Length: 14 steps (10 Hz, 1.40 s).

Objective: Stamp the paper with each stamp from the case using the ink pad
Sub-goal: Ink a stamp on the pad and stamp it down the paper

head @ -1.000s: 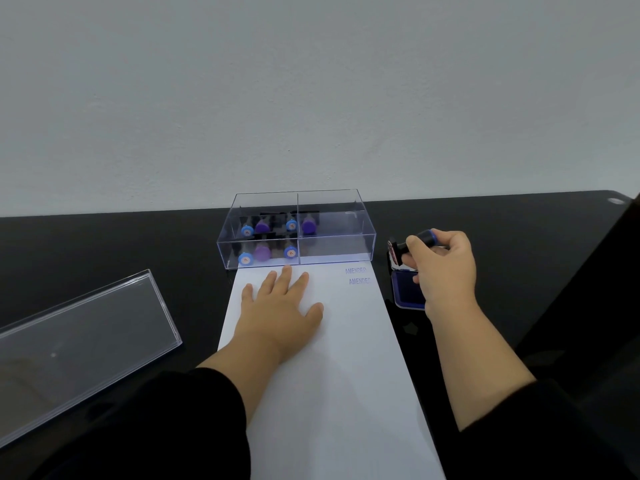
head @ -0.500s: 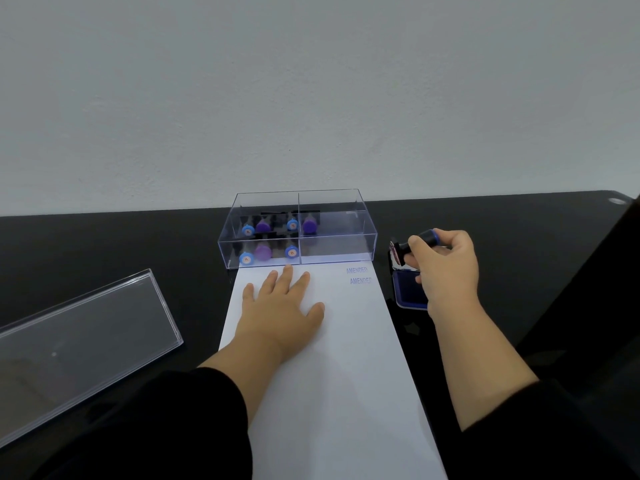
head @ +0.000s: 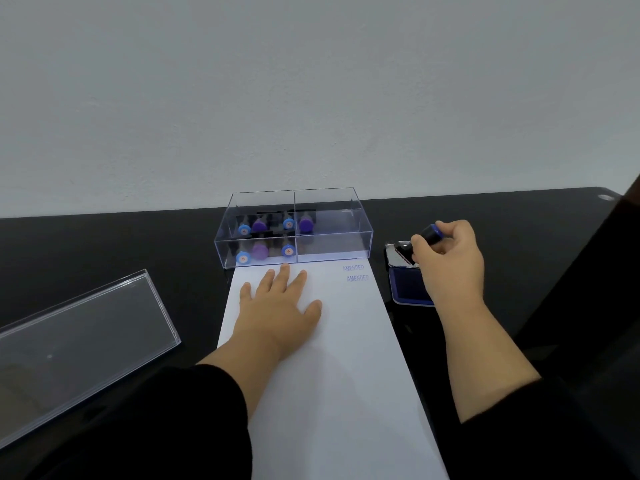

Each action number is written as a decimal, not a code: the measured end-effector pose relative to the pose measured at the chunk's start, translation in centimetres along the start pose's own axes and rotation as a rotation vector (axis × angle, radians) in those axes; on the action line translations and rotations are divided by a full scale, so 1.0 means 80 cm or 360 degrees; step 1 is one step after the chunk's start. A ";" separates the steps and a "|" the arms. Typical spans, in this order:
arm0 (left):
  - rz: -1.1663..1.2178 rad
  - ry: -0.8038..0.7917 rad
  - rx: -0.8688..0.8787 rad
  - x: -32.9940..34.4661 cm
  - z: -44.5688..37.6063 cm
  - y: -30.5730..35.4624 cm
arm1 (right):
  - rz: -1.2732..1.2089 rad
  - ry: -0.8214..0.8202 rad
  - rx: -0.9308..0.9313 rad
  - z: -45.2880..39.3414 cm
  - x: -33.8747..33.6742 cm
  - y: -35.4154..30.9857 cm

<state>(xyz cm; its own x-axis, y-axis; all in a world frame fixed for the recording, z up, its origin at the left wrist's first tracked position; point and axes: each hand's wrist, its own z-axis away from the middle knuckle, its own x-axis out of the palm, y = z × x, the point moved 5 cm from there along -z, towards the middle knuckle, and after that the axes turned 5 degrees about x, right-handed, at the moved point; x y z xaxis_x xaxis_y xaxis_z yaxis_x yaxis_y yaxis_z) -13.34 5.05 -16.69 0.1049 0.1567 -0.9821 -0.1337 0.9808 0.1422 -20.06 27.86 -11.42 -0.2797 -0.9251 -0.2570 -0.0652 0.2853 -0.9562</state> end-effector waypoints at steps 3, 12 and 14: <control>-0.0004 0.0009 0.0022 -0.001 0.001 -0.001 | 0.0668 0.0114 -0.0199 0.009 -0.028 -0.011; 0.0008 0.0024 0.0051 0.001 -0.001 -0.001 | 0.1353 -0.0037 -0.0225 0.028 -0.002 -0.008; 0.0015 0.0021 0.0046 0.000 0.000 -0.001 | 0.1342 -0.0014 -0.0231 0.029 -0.001 -0.008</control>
<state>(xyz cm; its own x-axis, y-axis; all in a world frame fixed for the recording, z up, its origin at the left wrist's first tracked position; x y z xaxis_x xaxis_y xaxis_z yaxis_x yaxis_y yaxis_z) -13.31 4.97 -16.71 0.0909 0.1648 -0.9821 -0.1064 0.9822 0.1550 -17.82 27.15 -11.13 -0.2823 -0.3906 -0.8762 0.0394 0.9079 -0.4174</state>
